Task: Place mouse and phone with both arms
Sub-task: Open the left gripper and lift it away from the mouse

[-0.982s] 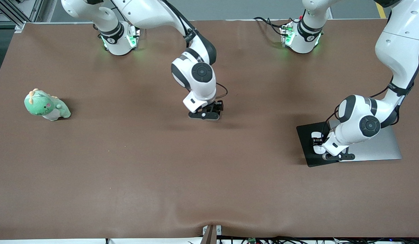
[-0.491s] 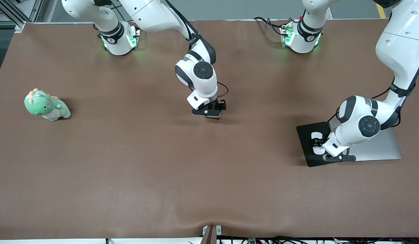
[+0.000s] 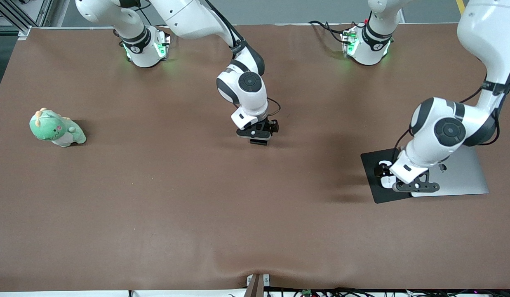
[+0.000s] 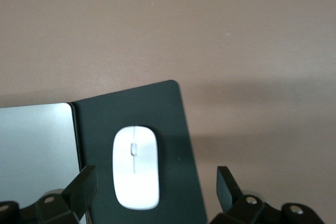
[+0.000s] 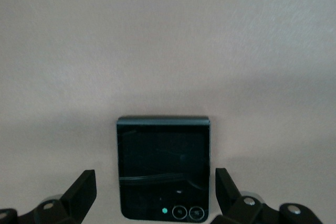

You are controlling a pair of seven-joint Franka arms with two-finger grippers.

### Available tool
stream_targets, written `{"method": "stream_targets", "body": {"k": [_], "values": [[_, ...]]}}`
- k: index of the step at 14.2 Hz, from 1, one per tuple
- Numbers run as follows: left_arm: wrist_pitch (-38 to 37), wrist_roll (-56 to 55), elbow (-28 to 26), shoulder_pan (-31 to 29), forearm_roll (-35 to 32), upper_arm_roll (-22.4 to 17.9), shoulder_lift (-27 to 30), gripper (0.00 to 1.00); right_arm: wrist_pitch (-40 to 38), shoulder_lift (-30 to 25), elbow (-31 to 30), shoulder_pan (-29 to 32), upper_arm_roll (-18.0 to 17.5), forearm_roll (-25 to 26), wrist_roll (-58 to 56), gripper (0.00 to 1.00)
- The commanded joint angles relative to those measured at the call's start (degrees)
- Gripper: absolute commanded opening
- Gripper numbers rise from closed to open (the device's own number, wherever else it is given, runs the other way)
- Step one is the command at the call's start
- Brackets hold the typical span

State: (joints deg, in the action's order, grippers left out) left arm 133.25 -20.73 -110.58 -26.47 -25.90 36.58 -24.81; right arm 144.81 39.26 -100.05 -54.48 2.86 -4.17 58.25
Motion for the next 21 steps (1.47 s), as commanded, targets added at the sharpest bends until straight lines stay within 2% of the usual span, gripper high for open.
{"method": "stream_targets", "body": {"k": [1, 7, 11, 13, 15, 17, 21], "values": [[-3.6, -1.2, -1.7, -0.5, -0.2, 2.3, 4.6, 1.00, 1.1, 0.0, -1.5, -0.7, 0.8, 0.4, -0.4, 1.00], [-9.6, -0.5, -0.2, -0.8, 6.1, 5.7, 11.3, 1.00, 3.2, 0.2, -1.8, -0.8, 0.8, 1.3, -0.8, 1.00], [-21.5, 4.6, 7.7, 2.1, 11.6, 4.6, 12.1, 1.00, 4.2, 0.8, -1.8, -0.8, 0.8, 1.3, -0.9, 1.00], [-26.1, 7.0, 11.3, 6.7, 14.6, -0.5, 13.6, 1.00, 3.7, 0.8, -1.9, -0.9, 0.9, 1.4, -1.0, 1.00], [-28.1, 9.0, 13.7, 12.6, 18.4, -7.5, 15.6, 1.00, 4.0, 1.3, -1.7, -1.4, 1.0, 1.4, -0.8, 1.00], [-29.7, 9.9, 14.3, 18.6, 20.7, -14.4, 18.5, 1.00, 4.0, 1.9, -1.4, -2.1, 1.5, 2.0, -0.7, 1.00], [-33.7, 9.9, 14.4, 27.9, 24.0, -23.4, 24.3, 1.00, 3.6, 1.9, -1.2, -2.1, 2.0, 4.2, -0.8, 1.00]]}}
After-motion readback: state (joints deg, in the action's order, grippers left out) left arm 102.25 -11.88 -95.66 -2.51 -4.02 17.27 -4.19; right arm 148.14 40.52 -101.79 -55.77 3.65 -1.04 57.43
